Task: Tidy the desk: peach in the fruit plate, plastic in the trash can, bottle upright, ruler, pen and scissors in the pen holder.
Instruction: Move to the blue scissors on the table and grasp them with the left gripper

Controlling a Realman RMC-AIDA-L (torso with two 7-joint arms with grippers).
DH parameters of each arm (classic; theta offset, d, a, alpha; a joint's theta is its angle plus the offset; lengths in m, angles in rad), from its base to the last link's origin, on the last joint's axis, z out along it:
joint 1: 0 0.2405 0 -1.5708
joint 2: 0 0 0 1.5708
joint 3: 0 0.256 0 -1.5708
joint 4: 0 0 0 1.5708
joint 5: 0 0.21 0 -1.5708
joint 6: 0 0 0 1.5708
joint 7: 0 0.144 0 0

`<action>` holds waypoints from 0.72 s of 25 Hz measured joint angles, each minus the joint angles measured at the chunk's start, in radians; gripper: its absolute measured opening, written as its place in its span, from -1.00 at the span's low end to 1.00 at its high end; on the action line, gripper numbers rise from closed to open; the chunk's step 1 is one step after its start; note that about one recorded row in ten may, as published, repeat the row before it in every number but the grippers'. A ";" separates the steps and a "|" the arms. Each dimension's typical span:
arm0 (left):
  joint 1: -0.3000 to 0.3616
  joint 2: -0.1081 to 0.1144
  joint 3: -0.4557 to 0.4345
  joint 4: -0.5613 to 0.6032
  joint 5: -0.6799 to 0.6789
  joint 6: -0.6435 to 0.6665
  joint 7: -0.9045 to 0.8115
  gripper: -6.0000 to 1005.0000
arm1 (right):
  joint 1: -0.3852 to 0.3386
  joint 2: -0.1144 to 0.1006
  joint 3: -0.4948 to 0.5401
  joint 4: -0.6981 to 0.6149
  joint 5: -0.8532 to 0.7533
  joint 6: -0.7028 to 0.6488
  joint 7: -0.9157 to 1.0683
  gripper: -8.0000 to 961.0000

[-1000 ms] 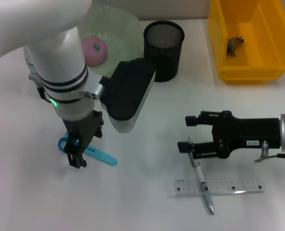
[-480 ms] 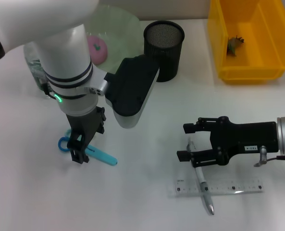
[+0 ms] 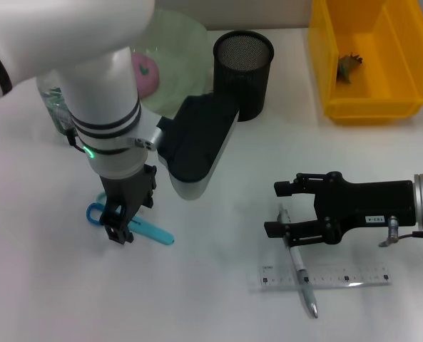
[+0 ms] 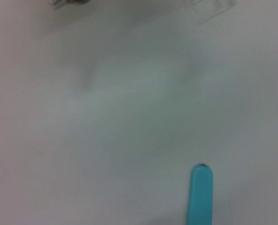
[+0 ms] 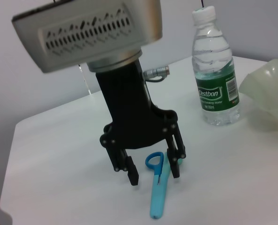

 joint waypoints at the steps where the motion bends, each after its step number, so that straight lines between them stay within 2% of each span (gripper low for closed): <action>1: 0.000 0.000 0.000 0.000 0.000 0.000 0.000 0.50 | -0.001 0.000 0.000 0.000 0.000 0.000 0.001 0.72; 7: 0.000 0.000 0.025 -0.017 0.001 -0.020 0.001 0.27 | -0.001 0.001 0.000 0.000 0.003 -0.003 0.005 0.72; 13: -0.001 0.000 0.030 -0.018 0.001 -0.016 0.001 0.26 | -0.001 0.001 0.000 0.000 0.009 -0.004 0.006 0.72; 18: -0.002 0.000 0.046 -0.024 0.000 -0.020 0.004 0.01 | -0.001 0.002 0.000 0.000 0.010 -0.004 0.007 0.72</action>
